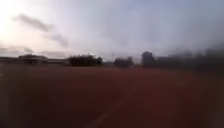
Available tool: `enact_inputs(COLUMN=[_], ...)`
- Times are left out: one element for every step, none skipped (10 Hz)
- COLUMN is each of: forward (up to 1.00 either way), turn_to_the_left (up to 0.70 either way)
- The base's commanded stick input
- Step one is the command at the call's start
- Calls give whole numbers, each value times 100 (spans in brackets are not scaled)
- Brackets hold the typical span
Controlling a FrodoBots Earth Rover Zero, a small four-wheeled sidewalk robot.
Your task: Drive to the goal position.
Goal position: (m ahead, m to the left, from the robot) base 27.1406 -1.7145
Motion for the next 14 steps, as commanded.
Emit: enact_inputs(forward=[70, 70, 70, 70, 70, 70, 70, 70, 70, 70, 70, 70, 70, 70], turn_to_the_left=[0, 0, 0, 0, 0, 0, 0, 0, 0, 0, 0, 0, 0, 0])
